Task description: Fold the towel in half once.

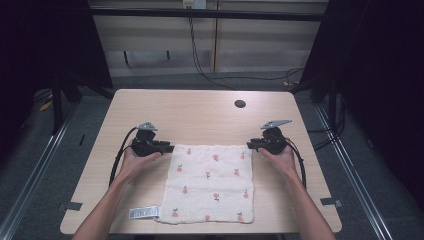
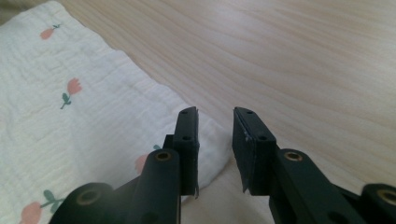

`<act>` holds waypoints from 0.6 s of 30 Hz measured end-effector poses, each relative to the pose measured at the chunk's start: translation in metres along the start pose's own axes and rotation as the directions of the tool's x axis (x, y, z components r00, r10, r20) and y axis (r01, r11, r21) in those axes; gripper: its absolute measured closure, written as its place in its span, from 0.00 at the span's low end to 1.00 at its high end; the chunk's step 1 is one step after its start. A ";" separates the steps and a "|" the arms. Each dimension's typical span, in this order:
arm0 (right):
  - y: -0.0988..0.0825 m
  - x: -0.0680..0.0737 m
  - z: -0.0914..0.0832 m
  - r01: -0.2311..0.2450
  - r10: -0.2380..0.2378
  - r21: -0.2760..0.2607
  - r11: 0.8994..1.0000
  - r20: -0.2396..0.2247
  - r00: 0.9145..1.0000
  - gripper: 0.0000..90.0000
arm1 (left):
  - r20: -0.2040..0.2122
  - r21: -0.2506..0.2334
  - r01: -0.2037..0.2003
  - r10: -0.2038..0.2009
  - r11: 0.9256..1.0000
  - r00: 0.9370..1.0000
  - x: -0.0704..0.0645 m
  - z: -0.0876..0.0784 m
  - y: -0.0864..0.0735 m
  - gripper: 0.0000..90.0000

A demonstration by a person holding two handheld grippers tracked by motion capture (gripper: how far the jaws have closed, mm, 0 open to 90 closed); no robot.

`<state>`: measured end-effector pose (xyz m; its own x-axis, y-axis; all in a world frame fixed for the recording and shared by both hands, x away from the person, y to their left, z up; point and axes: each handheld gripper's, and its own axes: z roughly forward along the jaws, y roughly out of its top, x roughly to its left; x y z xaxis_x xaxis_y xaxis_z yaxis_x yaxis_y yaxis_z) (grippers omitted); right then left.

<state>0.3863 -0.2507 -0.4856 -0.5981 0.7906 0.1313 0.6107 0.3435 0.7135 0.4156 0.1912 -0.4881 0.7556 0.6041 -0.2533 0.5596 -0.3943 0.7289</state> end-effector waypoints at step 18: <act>-0.006 -0.006 0.020 -0.045 0.047 0.045 0.998 -0.064 0.997 0.96 | -0.032 0.006 0.073 -0.072 0.997 0.997 0.011 0.025 0.006 0.71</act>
<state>0.3969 -0.2477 -0.5046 -0.6006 0.7718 0.2090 0.6596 0.3305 0.6751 0.4361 0.1779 -0.5026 0.7018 0.6529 -0.2849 0.6149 -0.3533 0.7050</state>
